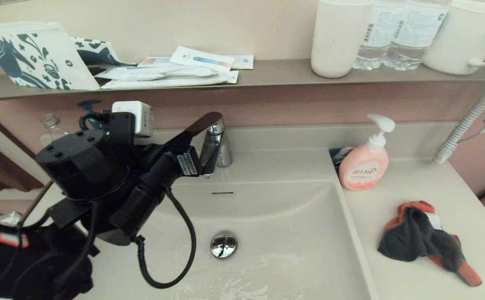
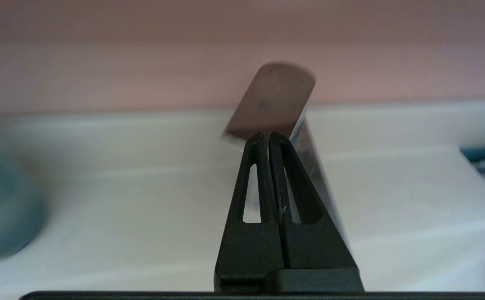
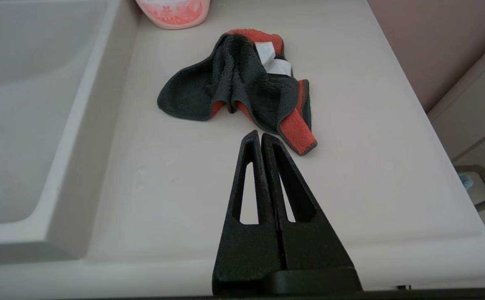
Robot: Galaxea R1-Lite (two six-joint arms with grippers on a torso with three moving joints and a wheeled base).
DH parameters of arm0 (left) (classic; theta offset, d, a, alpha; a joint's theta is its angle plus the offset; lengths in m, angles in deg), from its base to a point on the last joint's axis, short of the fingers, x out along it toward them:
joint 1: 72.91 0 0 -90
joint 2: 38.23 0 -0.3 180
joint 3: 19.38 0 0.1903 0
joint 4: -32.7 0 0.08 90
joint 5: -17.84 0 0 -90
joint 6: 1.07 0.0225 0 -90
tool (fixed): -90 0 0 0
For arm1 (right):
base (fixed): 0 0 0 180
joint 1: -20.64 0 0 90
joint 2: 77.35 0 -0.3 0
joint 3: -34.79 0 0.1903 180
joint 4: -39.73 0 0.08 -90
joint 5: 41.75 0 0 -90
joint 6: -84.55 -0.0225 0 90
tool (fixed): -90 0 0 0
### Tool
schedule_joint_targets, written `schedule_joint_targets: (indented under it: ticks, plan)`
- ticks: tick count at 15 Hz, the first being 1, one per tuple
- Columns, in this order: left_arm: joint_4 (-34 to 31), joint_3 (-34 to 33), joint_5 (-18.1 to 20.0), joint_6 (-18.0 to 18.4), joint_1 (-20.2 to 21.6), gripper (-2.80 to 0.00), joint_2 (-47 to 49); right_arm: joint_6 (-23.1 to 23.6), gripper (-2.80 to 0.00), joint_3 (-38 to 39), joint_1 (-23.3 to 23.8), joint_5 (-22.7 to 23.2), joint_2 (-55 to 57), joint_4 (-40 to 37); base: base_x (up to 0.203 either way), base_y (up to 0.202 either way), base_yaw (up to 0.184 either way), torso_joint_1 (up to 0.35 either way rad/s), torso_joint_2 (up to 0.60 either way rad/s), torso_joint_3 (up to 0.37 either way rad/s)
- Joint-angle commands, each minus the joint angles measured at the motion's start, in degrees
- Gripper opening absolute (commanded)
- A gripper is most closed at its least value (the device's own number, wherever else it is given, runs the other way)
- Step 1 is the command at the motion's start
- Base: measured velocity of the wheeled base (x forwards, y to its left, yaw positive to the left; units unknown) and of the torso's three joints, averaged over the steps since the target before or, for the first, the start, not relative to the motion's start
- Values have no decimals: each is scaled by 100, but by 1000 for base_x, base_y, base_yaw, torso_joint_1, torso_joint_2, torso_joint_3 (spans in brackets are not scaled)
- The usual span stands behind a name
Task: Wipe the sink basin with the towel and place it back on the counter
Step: Turn off the faucet, then pick up the cloth
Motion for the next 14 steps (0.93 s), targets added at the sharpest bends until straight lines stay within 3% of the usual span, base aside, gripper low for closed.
schedule_joint_targets:
  ticks: [1,7,10,13,14]
  plan:
    - [-69,-295,-22,6,9,-280,-603,0,-280,1,-1,-1,5,1,0,0,0,0,0,0]
    - [-1391,-1444,-34,-32,322,-280,-3133,0,-280,1,-1,-1,5,1,0,0,0,0,0,0]
    - [-2717,-1617,-90,-83,683,-280,-4582,0,-280,1,-1,-1,5,1,0,0,0,0,0,0]
    - [-3801,-1675,-181,-153,2120,-280,-5551,0,-280,1,-1,-1,5,1,0,0,0,0,0,0]
    - [-4066,-1679,-192,-182,2415,-280,-5927,0,-280,1,-1,-1,5,1,0,0,0,0,0,0]
